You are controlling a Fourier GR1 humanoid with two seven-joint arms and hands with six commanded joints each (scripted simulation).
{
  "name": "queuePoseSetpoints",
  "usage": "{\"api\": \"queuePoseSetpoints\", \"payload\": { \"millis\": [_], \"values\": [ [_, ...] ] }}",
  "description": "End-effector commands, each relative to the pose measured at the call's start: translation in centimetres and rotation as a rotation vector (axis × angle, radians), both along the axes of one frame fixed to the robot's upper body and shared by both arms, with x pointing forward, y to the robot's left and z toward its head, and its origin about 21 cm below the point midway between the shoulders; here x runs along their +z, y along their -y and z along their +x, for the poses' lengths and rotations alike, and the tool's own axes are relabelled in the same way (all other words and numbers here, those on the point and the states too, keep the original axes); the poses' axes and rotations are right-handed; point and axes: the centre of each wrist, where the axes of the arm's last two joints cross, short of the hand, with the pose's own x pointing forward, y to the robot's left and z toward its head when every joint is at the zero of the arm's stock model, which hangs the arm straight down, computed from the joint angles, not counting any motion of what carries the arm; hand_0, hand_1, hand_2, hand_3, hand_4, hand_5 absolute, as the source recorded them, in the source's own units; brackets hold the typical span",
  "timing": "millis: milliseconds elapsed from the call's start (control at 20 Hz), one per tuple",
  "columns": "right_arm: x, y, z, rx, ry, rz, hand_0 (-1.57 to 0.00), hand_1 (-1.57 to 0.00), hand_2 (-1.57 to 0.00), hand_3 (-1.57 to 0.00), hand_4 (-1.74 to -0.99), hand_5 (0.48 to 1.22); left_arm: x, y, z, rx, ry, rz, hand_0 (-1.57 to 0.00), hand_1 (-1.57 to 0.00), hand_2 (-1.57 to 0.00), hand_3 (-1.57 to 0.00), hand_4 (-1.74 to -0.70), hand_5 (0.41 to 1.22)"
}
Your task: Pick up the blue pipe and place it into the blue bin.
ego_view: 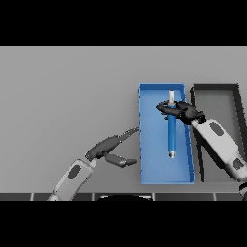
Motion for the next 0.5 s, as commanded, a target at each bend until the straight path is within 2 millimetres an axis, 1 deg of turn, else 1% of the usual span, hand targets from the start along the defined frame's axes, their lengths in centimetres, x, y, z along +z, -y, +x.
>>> {"api": "queuePoseSetpoints", "payload": {
  "millis": [0,50,100,150,300,350,400,450],
  "values": [
    [-0.3,0.3,-0.1,0.02,0.012,-0.045,-0.22,-0.19,-0.19,-0.15,-1.165,0.924,-0.3,-0.3,0.0,0.0,0.005,-0.002,0.0,0.0,0.0,0.0,-0.89,0.453],
    [-0.6,-0.2,0.0,0.049,0.026,-0.08,-0.17,-0.16,-0.15,-0.12,-1.149,0.887,0.0,0.0,0.2,-0.001,0.004,-0.001,0.0,0.0,0.0,0.0,-0.9,0.451],
    [-0.9,-0.5,-0.2,0.063,0.041,-0.083,-0.14,-0.12,-0.12,-0.1,-1.131,0.857,-0.1,-0.1,0.1,0.0,0.003,-0.001,0.0,0.0,0.0,0.0,-0.9,0.45],
    [-1.4,-0.5,-0.3,0.063,0.059,-0.098,-0.11,-0.1,-0.09,-0.08,-1.125,0.821,-0.1,-0.2,0.2,0.0,0.003,0.001,0.0,0.0,0.0,0.0,-0.9,0.45],
    [-1.6,-0.4,0.3,0.044,0.073,-0.118,-0.06,-0.05,-0.05,-0.04,-1.124,0.738,-0.1,0.1,0.2,-0.004,-0.003,-0.003,0.0,0.0,0.0,0.0,-0.91,0.457],
    [-1.8,-0.4,0.3,0.04,0.074,-0.137,-0.04,-0.04,-0.04,-0.03,-1.124,0.717,-0.2,-0.1,0.0,-0.006,-0.005,-0.019,0.0,0.0,0.0,0.0,-0.91,0.458],
    [-1.4,-0.5,0.1,0.04,0.085,-0.127,-0.04,-0.03,-0.03,-0.02,-1.122,0.705,0.0,0.1,0.0,-0.009,-0.002,-0.02,0.0,0.0,0.0,0.0,-0.91,0.459],
    [-1.4,-0.3,0.3,0.037,0.087,-0.105,-0.03,-0.03,-0.02,-0.02,-1.12,0.702,-0.2,-0.1,0.1,0.003,-0.008,-0.007,0.0,0.0,0.0,0.0,-0.91,0.46]
  ]
}}
